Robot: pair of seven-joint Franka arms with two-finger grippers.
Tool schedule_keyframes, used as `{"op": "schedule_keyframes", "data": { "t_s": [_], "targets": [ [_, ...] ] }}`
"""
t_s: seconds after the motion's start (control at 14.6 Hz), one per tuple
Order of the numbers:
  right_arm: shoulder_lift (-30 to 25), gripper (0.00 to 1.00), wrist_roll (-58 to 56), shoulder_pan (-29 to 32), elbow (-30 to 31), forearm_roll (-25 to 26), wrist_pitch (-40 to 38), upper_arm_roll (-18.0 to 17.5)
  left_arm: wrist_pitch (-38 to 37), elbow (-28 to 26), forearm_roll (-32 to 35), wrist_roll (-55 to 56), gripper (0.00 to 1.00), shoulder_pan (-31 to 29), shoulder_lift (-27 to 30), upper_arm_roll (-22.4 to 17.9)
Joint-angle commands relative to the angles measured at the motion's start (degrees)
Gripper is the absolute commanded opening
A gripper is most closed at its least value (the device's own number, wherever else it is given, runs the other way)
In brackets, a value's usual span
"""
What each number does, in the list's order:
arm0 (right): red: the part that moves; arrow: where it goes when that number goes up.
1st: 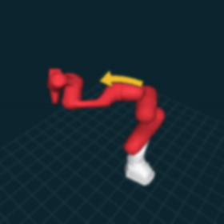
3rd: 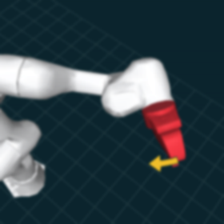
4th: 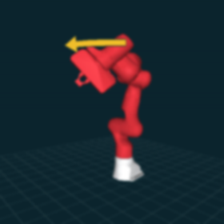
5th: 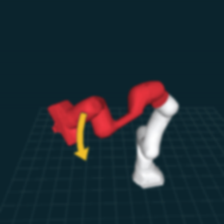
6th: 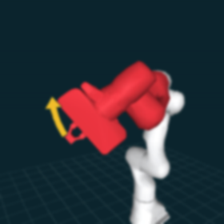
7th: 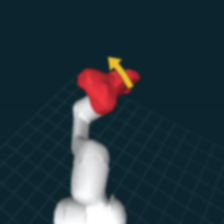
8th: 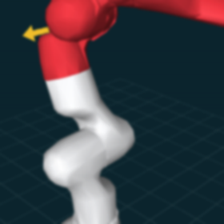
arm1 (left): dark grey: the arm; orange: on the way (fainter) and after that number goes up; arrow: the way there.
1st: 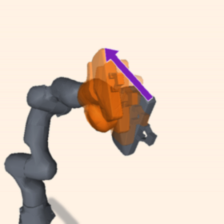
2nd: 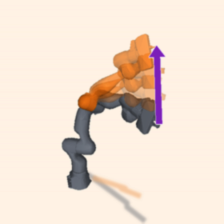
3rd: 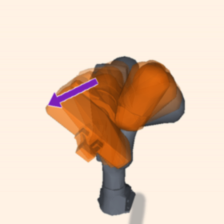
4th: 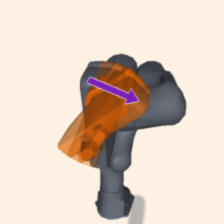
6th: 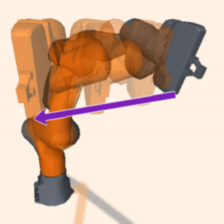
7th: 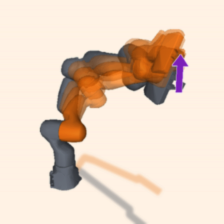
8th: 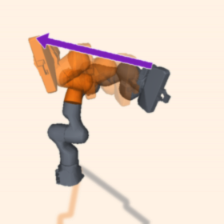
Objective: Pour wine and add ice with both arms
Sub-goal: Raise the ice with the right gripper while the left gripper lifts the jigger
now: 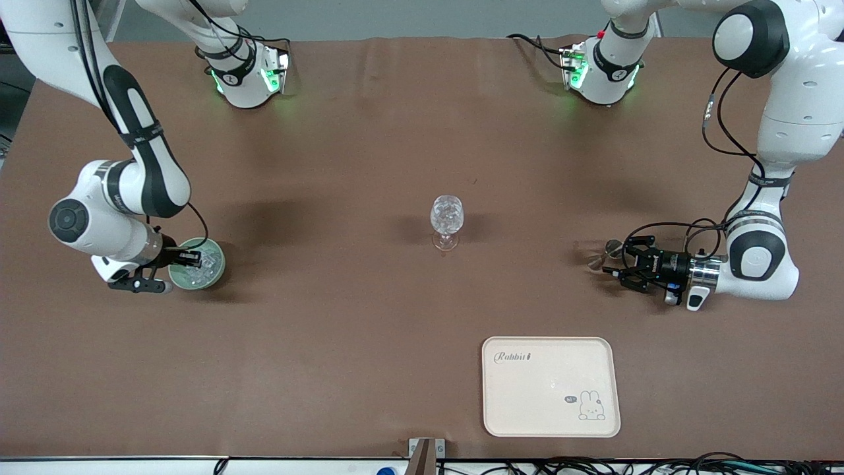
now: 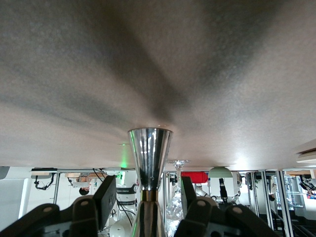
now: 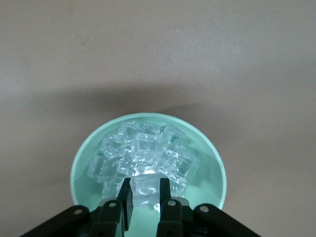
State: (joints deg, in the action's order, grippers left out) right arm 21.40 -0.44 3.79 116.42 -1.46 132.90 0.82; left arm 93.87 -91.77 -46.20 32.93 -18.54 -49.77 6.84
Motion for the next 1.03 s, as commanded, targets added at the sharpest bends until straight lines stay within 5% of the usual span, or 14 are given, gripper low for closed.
{"op": "schedule_keyframes", "data": {
  "t_s": [0.0,0.34,0.96],
  "targets": [
    [-4.78,0.03,0.61,0.07,-4.51,-0.57,-9.73,-0.03,-0.44,-0.51,-1.35,-1.11,0.58,-0.44,0.12,0.37],
    [-8.03,0.03,0.52,0.07,-15.15,0.05,-24.52,0.06,-0.44,-1.13,-2.49,-2.34,0.43,-0.44,0.12,0.37],
    [-17.08,0.03,2.54,-3.52,-20.61,0.14,-37.00,-0.29,-0.62,-1.04,-2.67,-3.31,0.05,-0.53,0.12,0.45]
  ]
}}
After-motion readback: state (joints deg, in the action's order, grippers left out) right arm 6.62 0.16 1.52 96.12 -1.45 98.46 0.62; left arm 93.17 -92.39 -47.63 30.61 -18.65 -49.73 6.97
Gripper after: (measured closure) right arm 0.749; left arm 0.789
